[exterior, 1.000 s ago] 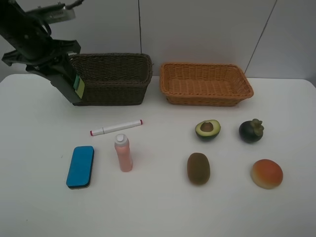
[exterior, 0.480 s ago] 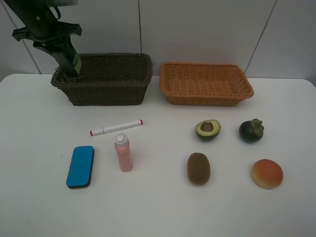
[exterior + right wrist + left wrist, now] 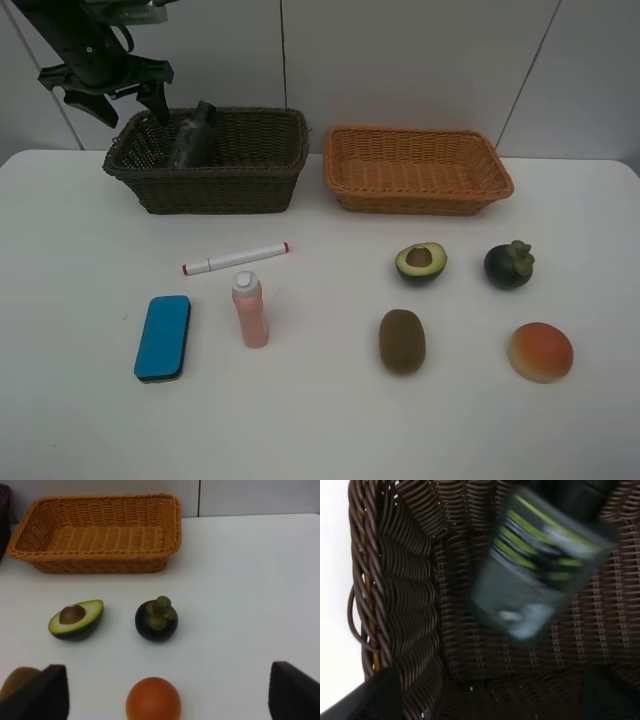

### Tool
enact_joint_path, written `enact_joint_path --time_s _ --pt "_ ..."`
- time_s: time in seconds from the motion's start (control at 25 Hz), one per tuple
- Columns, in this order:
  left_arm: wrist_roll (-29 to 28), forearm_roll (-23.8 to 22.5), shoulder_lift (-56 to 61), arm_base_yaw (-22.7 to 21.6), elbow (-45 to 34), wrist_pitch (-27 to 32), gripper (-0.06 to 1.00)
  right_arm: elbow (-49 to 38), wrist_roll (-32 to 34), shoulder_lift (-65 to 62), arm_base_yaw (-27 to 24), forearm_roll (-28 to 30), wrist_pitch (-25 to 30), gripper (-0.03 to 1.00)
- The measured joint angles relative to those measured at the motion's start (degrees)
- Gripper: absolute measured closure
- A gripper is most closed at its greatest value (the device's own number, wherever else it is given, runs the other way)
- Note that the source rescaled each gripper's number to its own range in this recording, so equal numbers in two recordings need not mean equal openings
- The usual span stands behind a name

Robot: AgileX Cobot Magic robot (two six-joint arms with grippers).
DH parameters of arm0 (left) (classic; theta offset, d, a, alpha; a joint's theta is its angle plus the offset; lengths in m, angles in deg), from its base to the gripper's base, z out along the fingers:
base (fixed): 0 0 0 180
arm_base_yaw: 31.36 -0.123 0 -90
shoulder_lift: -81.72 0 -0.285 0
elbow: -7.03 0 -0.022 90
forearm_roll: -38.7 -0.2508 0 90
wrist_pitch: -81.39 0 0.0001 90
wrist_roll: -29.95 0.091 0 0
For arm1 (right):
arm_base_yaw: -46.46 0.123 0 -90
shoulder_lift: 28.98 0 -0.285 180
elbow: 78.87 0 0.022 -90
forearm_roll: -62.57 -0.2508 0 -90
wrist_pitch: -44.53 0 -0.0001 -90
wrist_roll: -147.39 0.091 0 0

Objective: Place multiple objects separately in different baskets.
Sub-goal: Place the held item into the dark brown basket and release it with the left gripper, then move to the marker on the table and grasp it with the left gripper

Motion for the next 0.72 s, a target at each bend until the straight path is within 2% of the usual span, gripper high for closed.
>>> enact_joint_path --time_s 0.24,0.4,0.56,0.72 --pt "0.06 1.94 -0.11 0.0 9.66 14.7 0.06 0.0 0.0 0.0 0.0 0.0 0.0 -0.03" --pt "4.28 5.24 1.29 0.0 10.38 16.03 0.06 0.0 0.0 0.0 0.0 0.0 0.0 -0.03" --pt "10.61 9.19 6.4 0.45 4.64 16.03 0.06 0.0 0.0 0.0 0.0 0.0 0.0 -0.03" --pt "18.46 9.5 13.93 5.34 -2.16 16.03 0.06 0.0 0.0 0.0 0.0 0.0 0.0 -0.03"
